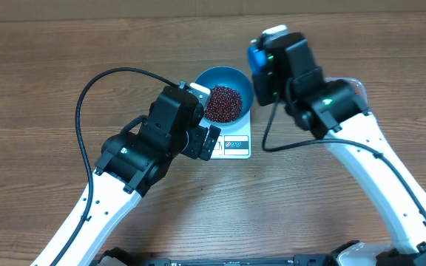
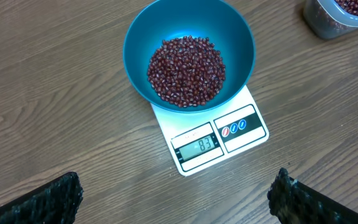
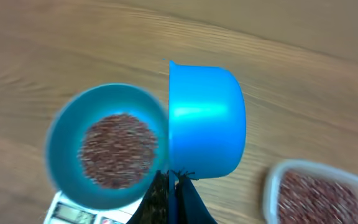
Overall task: Scoop item into bowl and weigh 150g on scale
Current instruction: 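Move the empty scoop back to the bean tub with the right gripper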
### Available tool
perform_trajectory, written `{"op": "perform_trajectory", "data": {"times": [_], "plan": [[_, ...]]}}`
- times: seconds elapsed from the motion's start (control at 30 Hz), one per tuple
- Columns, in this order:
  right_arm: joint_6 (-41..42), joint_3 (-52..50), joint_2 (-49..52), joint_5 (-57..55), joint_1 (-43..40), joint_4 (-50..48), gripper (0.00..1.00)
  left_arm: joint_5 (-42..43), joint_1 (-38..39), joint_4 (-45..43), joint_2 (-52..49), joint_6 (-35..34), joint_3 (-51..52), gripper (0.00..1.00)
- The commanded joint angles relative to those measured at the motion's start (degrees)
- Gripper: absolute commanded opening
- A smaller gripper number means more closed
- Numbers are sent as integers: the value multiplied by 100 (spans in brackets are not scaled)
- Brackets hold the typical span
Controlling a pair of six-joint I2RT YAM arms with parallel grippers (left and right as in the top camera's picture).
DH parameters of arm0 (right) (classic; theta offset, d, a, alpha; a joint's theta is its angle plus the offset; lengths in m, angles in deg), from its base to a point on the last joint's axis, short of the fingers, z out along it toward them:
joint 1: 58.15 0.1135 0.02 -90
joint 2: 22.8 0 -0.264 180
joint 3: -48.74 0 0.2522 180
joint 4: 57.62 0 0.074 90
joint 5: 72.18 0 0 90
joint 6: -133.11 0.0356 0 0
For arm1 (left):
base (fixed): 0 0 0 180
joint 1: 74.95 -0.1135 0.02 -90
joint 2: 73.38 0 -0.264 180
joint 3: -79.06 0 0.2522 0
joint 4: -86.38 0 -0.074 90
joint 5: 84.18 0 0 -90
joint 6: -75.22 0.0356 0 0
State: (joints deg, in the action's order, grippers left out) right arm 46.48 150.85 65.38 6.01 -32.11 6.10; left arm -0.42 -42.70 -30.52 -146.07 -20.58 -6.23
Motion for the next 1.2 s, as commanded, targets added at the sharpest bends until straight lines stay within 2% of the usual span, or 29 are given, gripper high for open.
{"op": "perform_trajectory", "data": {"times": [0.0, 0.23, 0.43, 1.17], "plan": [[435, 177, -133, -483, -334, 245, 4, 35, 0, -4, 59, 48, -129, 100], [520, 177, -133, -1598, -872, 1073, 4, 35, 0, -7, 59, 50, -129, 99], [518, 175, -92, -1711, -1198, 1491, 4, 33, 0, -9, 59, 50, -129, 99], [518, 170, 1467, -2116, -1263, 1567, 4, 33, 0, -4, 59, 63, -129, 100]]}}
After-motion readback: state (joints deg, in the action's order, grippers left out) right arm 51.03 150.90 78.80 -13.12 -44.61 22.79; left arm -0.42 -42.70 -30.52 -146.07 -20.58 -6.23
